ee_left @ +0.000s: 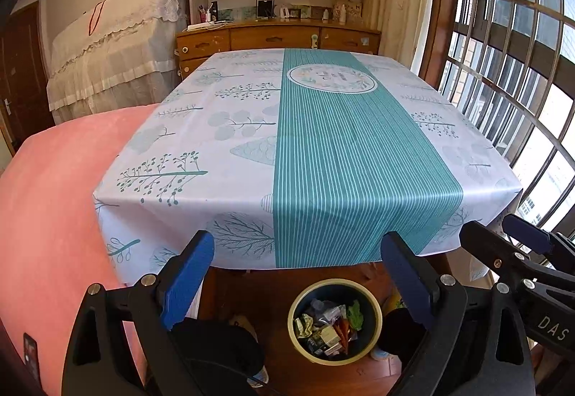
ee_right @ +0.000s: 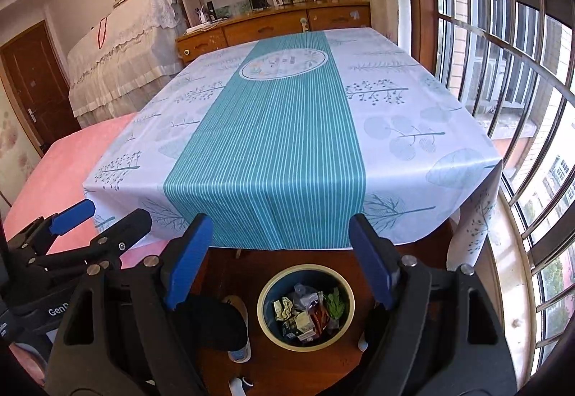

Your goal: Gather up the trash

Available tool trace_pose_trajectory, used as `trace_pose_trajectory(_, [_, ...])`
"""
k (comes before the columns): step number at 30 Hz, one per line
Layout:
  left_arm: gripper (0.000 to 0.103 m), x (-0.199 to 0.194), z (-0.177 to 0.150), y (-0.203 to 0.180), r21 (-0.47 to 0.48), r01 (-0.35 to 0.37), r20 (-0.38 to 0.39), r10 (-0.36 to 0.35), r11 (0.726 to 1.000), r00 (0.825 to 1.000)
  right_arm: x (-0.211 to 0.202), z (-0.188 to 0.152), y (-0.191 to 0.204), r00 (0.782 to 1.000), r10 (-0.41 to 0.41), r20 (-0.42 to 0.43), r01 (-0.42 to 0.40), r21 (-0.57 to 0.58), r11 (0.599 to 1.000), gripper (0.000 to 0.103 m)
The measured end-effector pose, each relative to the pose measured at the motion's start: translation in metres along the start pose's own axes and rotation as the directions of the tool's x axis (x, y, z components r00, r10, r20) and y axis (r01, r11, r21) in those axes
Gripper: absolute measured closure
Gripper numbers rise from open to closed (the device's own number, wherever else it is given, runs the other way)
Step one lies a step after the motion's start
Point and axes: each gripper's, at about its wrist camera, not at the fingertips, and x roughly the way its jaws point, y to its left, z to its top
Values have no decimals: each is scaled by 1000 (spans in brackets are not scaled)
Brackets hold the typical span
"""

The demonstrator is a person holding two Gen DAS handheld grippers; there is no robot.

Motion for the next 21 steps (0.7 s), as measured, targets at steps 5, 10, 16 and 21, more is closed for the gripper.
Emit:
trace_pose_trajectory(5, [8,-7,3,-2,12,-16,19,15,1000,1000,-3,0,-3,1000,7,7,-7,10,1000,27])
trace_pose_trajectory(10, [8,-17,11,-5,22,-31,32,30,999,999,-11,5,-2,1000,9,23,-9,4,1000,27])
trace_pose_trajectory(16, [8,-25,20,-8,28,-37,37,36,999,999,-20,13,-1,1000,9,27,-9,0,1000,27])
trace_pose_trajectory(21, [8,-29,25,-10,24,-28,31,27,999,999,-24,19,0,1000,3,22,-3,-5,1000,27])
